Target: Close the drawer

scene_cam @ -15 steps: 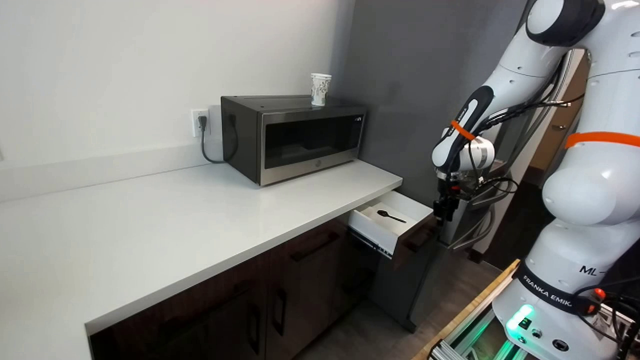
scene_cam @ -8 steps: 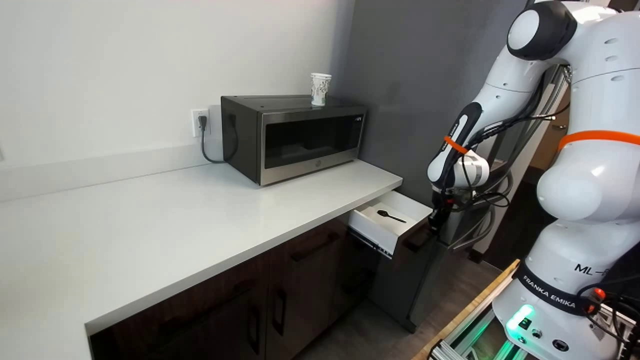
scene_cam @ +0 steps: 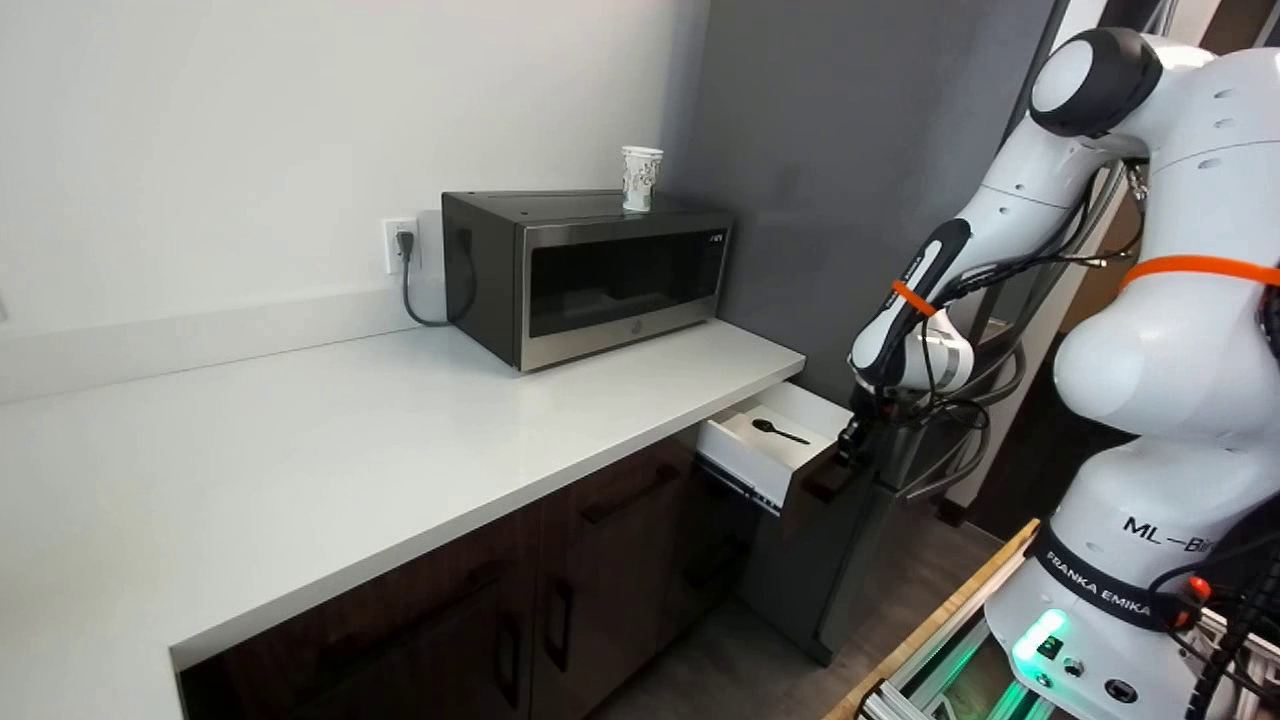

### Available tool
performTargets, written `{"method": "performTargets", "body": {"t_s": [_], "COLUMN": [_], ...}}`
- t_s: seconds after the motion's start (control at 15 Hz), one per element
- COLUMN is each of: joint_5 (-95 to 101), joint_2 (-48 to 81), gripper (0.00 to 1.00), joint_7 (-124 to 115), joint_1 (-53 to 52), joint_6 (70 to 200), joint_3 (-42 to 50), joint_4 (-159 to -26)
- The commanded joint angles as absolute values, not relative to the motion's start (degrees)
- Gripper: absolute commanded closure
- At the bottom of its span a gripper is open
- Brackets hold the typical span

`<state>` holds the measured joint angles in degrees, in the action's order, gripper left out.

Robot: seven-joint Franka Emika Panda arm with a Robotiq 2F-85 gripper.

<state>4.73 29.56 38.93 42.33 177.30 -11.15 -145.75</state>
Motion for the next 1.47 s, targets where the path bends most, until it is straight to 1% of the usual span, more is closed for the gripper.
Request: {"method": "performTargets", "body": {"t_s": [0.0,0.2,0.4,0.53,0.6,1.07,1.4], "joint_5": [7.60,9.98,14.74,18.14,19.20,21.26,27.25], "joint_2": [34.72,38.30,42.52,45.26,40.90,44.00,50.89], "gripper": [1.00,1.00,1.00,1.00,0.99,1.00,1.00], "joint_7": [41.32,39.77,37.10,34.05,32.56,30.43,26.27], "joint_1": [50.06,55.64,58.10,57.87,56.02,55.92,55.01], "joint_6": [181.38,186.48,192.16,195.03,192.29,194.18,200.14], "joint_3": [-17.42,-22.49,-24.84,-24.95,-21.96,-22.72,-23.50], "joint_4": [-143.26,-141.72,-139.88,-137.99,-140.80,-137.94,-132.91]}}
